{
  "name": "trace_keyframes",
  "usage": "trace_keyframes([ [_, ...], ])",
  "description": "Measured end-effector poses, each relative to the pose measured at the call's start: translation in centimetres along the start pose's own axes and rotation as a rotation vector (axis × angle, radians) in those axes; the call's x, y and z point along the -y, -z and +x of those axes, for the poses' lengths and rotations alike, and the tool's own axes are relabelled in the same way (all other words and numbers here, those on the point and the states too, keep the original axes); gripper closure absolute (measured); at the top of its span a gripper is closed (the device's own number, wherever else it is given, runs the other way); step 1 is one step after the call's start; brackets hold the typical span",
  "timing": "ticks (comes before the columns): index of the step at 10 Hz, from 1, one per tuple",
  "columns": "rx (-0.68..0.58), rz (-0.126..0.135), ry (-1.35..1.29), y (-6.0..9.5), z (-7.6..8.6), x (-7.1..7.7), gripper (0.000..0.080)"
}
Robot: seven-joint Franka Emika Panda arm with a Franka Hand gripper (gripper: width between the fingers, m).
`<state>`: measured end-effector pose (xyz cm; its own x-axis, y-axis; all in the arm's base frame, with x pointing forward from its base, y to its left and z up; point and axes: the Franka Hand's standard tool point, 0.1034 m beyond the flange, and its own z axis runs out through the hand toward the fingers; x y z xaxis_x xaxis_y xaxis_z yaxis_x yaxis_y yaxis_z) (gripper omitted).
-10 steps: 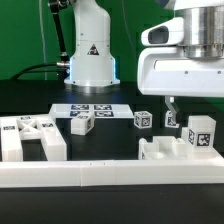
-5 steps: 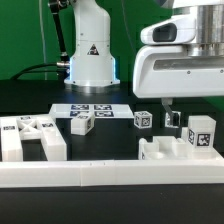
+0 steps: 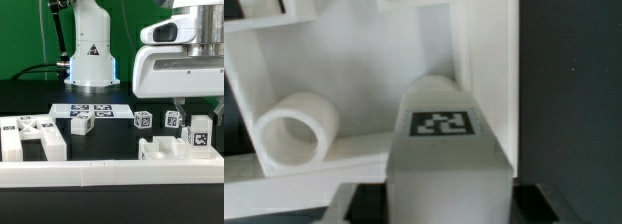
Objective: Assemble chair
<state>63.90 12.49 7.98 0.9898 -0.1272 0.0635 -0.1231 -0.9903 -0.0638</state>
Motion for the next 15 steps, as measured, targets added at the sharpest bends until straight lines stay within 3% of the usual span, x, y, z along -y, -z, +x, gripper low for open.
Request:
trace_keyframes([
  [8,0.005,0.001,-0.816,-0.03,-0.19,-0.07,0.0511],
  [11,0.021,0.022,-1.131,-0.07,-0.26,-0.04,0.0511],
  [15,0.029,0.024,-1.412,-0.07,-0.25,0.03,0.0509],
])
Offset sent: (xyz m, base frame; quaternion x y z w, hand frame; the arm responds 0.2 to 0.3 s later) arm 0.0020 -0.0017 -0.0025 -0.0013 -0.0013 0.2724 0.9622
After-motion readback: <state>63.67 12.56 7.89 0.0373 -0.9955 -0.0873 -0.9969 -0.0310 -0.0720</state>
